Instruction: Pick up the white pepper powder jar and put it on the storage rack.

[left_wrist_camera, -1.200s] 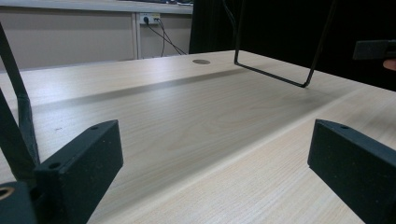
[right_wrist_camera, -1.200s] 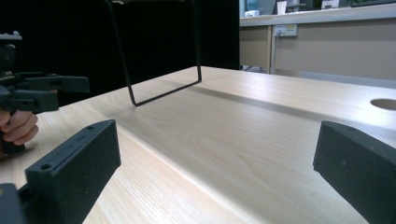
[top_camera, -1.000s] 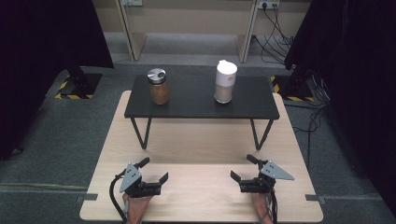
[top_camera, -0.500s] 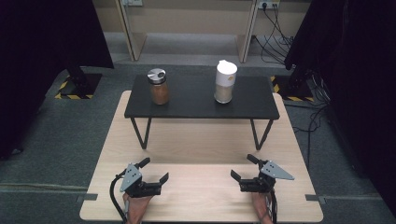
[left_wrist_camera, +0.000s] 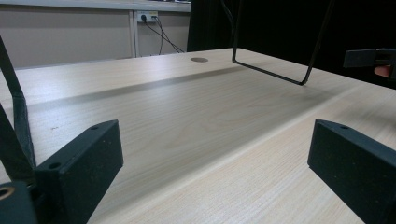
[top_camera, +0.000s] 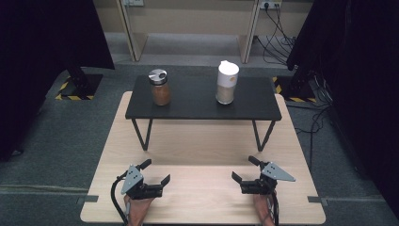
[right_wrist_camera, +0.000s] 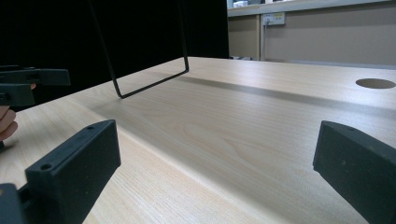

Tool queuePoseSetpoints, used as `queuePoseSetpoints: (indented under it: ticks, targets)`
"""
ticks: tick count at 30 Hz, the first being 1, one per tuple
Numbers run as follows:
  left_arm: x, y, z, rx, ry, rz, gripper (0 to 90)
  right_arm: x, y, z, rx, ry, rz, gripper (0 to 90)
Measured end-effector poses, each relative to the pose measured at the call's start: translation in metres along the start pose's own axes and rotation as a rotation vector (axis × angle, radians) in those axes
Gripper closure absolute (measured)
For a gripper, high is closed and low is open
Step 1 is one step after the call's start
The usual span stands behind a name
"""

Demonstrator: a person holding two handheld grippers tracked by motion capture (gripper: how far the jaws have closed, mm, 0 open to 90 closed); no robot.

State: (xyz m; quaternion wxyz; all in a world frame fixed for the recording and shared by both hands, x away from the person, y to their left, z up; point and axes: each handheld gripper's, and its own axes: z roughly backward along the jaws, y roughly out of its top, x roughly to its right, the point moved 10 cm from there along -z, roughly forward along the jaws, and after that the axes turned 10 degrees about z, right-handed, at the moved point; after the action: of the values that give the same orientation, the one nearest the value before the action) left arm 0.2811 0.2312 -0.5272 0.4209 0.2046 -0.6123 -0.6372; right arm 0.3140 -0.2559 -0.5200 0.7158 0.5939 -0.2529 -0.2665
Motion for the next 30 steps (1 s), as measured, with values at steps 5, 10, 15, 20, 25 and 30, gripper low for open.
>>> queuePoseSetpoints:
  ticks: [5,10,15,20,25,30]
  targets:
    - [0.0000,0.0000,0.0000,0.000,-0.001,0.000,2.6,0.0002,0.0000,-0.0002,-0.002,-0.002,-0.003,0.7]
    - [0.0000,0.0000,0.0001,0.001,-0.001,0.000,2.5,-0.0001,0.0002,-0.0003,-0.007,-0.002,-0.002,0.6]
    - [-0.0001,0.0000,0.0001,0.001,-0.001,0.000,2.5,0.0003,0.0000,-0.0003,-0.006,-0.002,-0.005,0.7]
    - [0.0000,0.0000,0.0001,0.002,-0.001,0.000,2.5,0.0002,0.0001,-0.0003,-0.007,-0.002,-0.005,0.7]
    - [0.0000,0.0000,0.0000,0.001,-0.001,-0.001,2.5,0.0001,0.0002,-0.0003,-0.008,-0.003,-0.005,0.7]
    - [0.0002,0.0000,-0.0001,0.001,-0.002,-0.003,2.5,0.0004,0.0001,-0.0003,-0.008,-0.003,-0.006,0.6]
